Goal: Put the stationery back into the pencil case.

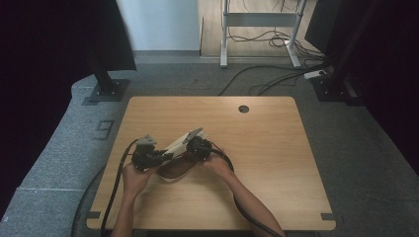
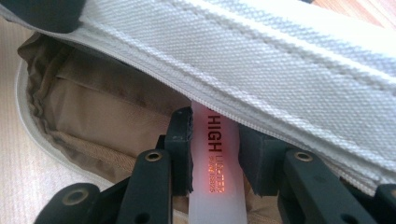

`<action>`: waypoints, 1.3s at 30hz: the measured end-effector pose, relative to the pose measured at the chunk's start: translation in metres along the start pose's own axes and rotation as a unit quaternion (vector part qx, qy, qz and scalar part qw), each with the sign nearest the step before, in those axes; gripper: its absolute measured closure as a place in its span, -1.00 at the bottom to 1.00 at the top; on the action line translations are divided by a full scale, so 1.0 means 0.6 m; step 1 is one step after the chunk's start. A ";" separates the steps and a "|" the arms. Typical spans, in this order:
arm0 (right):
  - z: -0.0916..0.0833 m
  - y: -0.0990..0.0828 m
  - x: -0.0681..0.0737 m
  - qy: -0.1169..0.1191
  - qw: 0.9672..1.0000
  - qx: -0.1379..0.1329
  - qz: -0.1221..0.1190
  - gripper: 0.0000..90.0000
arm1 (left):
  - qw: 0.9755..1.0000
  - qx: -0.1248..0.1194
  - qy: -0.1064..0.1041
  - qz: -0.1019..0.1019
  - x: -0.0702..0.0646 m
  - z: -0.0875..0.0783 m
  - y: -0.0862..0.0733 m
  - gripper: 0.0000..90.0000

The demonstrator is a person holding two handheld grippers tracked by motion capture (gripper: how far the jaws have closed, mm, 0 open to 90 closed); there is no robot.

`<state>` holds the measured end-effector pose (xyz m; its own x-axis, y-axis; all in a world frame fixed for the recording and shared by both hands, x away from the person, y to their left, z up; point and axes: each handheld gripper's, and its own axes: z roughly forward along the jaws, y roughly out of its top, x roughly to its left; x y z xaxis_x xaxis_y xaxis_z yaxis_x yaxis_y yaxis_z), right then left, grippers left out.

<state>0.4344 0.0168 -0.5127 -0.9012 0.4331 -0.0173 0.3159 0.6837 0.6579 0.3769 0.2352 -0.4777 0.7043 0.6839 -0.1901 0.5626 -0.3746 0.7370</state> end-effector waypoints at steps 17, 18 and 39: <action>-0.055 -0.041 -0.006 0.002 1.000 -0.008 0.022 0.19 | 1.000 0.001 -0.002 -0.003 0.003 0.001 -0.002 0.66; -0.059 -0.046 -0.007 0.002 1.000 -0.009 0.025 0.21 | 1.000 0.001 -0.002 -0.003 0.003 0.001 -0.002 0.66; -0.041 -0.088 -0.010 0.004 0.998 -0.001 0.055 0.59 | 1.000 0.003 -0.003 -0.006 0.003 0.003 -0.003 0.65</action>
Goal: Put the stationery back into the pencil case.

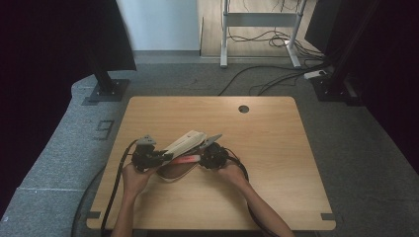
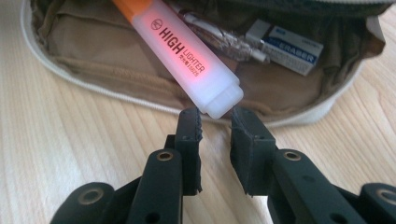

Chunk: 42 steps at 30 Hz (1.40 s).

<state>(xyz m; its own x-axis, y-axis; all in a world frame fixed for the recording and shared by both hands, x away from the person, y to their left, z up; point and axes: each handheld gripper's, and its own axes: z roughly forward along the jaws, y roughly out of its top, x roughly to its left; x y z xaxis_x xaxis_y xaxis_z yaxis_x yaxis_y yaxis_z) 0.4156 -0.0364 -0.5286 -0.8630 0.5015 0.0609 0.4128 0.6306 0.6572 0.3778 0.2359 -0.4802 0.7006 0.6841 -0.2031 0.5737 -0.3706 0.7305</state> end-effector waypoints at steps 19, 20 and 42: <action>0.013 0.020 0.005 -0.012 1.000 -0.012 -0.005 0.53 | 0.999 0.025 -0.027 -0.003 -0.015 0.019 -0.013 0.41; 0.011 0.019 0.004 -0.012 1.000 -0.013 -0.005 0.52 | 0.999 0.027 -0.029 -0.003 -0.016 0.020 -0.015 0.39; -0.042 -0.026 -0.017 -0.022 0.999 -0.029 0.021 0.39 | 0.998 0.048 0.002 0.043 -0.052 0.044 -0.034 0.19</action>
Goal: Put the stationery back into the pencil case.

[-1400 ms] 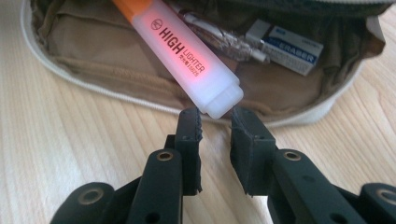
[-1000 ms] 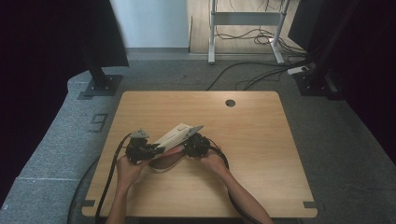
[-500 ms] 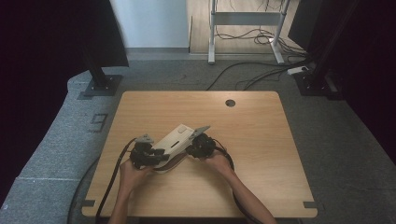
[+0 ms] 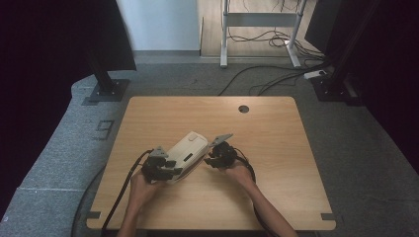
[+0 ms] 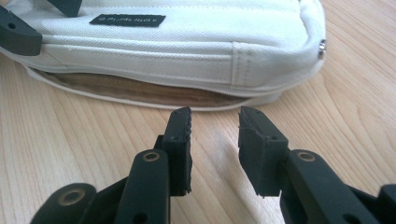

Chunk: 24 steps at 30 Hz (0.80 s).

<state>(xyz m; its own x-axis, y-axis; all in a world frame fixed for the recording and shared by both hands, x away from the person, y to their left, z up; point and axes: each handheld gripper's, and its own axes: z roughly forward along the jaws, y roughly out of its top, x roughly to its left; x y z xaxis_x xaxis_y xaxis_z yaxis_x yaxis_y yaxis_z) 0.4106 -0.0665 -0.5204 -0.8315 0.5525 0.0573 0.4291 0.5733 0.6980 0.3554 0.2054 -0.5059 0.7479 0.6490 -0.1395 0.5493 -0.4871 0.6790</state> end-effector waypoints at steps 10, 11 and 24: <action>-0.016 -0.017 -0.006 -0.002 1.000 -0.003 0.013 0.31 | 1.000 -0.001 0.014 0.007 -0.002 0.005 -0.001 -0.01; -0.019 -0.018 -0.006 -0.002 1.000 -0.005 0.013 0.29 | 1.000 -0.001 0.011 0.008 -0.002 0.004 0.000 -0.06; -0.056 -0.028 -0.003 -0.014 1.000 -0.010 0.003 -0.26 | 1.000 -0.008 0.007 -0.003 -0.002 -0.018 0.007 -0.67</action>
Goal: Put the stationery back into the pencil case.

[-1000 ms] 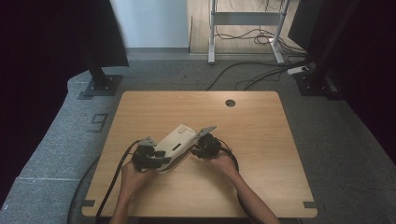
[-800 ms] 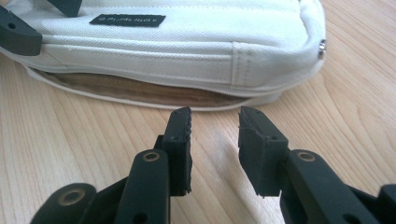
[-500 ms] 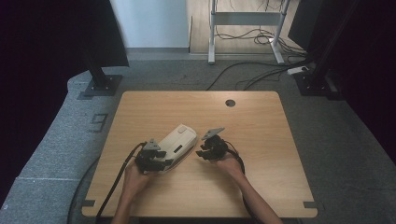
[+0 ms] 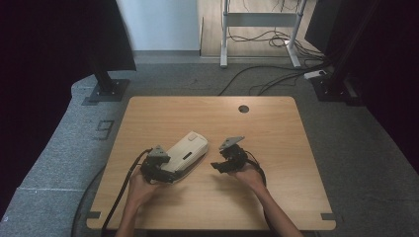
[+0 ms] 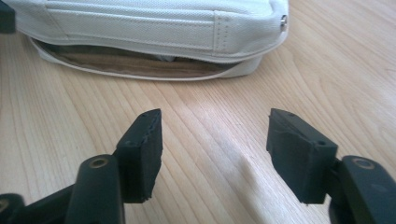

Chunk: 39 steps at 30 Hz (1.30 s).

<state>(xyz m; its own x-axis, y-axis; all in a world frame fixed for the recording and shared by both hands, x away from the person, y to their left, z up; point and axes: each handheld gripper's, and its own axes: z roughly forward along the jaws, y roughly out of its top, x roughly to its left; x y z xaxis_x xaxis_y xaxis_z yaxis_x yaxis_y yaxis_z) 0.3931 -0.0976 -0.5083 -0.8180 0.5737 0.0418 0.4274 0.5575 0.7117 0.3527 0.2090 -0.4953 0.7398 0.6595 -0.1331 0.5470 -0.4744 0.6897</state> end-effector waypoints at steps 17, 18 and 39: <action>-0.049 -0.023 0.003 -0.022 1.000 -0.003 -0.003 -0.60 | 0.999 0.007 0.036 0.029 -0.009 -0.033 -0.005 -0.90; -0.051 -0.024 0.003 -0.023 1.000 -0.006 -0.003 -0.60 | 0.999 0.006 0.037 0.029 -0.008 -0.034 -0.006 -0.91; -0.124 -0.078 -0.019 -0.064 0.998 -0.021 0.014 -0.76 | 0.998 -0.022 0.065 0.009 0.024 -0.084 -0.056 -1.00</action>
<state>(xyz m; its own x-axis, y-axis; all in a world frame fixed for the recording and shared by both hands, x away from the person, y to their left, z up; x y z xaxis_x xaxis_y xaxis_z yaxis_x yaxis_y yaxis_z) 0.3540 -0.1749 -0.4899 -0.7493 0.6617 -0.0261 0.4306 0.5169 0.7399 0.3253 0.2636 -0.4846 0.6912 0.7220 -0.0295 0.5140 -0.4626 0.7223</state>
